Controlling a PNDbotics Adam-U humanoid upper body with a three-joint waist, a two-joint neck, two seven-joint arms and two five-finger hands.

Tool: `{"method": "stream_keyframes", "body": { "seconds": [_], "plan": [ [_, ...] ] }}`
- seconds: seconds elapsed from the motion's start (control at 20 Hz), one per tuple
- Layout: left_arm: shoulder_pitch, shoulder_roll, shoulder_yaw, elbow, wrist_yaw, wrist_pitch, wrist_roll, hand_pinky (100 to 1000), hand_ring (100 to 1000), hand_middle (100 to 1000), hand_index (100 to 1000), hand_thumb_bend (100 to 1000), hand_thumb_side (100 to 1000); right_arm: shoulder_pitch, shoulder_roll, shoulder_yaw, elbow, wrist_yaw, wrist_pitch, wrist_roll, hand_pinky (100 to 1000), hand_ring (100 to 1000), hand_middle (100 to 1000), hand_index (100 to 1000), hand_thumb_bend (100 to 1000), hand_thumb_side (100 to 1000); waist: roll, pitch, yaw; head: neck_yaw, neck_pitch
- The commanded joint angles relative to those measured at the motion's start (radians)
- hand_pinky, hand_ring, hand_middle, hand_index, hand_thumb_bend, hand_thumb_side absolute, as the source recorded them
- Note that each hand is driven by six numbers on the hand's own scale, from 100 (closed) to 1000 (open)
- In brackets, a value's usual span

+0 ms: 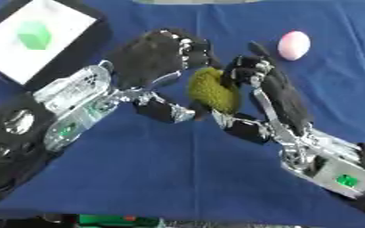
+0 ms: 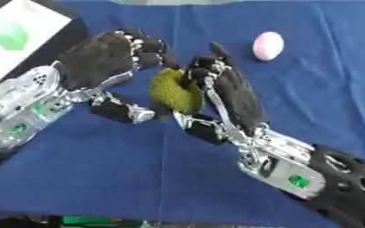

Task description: Pick up the objects with one hand, pass them to the other hand, and then place them into the box on the other side of the table.

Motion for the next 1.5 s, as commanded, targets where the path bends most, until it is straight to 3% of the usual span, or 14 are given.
{"method": "stream_keyframes", "body": {
  "seconds": [0.05, 0.2, 0.8, 1.15, 1.5],
  "plan": [
    [-0.013, 0.001, 0.006, -0.01, -0.005, -0.002, -0.002, 713, 623, 627, 770, 353, 317, -0.011, -0.013, -0.005, -0.01, 0.007, -0.003, -0.005, 1000, 430, 526, 461, 288, 100, -0.001, -0.016, -0.001, 0.003, -0.008],
    [-0.012, 0.0, 0.006, -0.004, -0.002, -0.009, -0.004, 696, 593, 566, 698, 275, 275, -0.01, -0.013, -0.005, -0.01, 0.009, -0.003, -0.007, 1000, 429, 526, 461, 288, 100, -0.001, -0.015, 0.0, 0.002, -0.007],
    [-0.007, -0.007, 0.012, 0.029, -0.026, -0.002, 0.002, 635, 533, 472, 553, 202, 234, -0.005, -0.015, -0.004, -0.01, 0.018, -0.007, -0.012, 1000, 431, 530, 465, 290, 100, -0.003, -0.014, 0.005, 0.003, -0.01],
    [-0.007, -0.009, 0.014, 0.034, -0.026, 0.005, 0.036, 579, 468, 396, 470, 263, 229, -0.003, -0.015, -0.003, -0.01, 0.019, -0.009, -0.02, 1000, 436, 538, 474, 295, 100, -0.003, -0.013, 0.004, 0.002, -0.012],
    [-0.01, -0.01, 0.014, 0.025, -0.021, 0.019, 0.074, 553, 437, 394, 461, 430, 235, -0.002, -0.015, -0.005, -0.01, 0.022, -0.008, -0.035, 1000, 464, 584, 527, 366, 100, -0.002, -0.012, 0.001, 0.001, -0.013]
  ]
}}
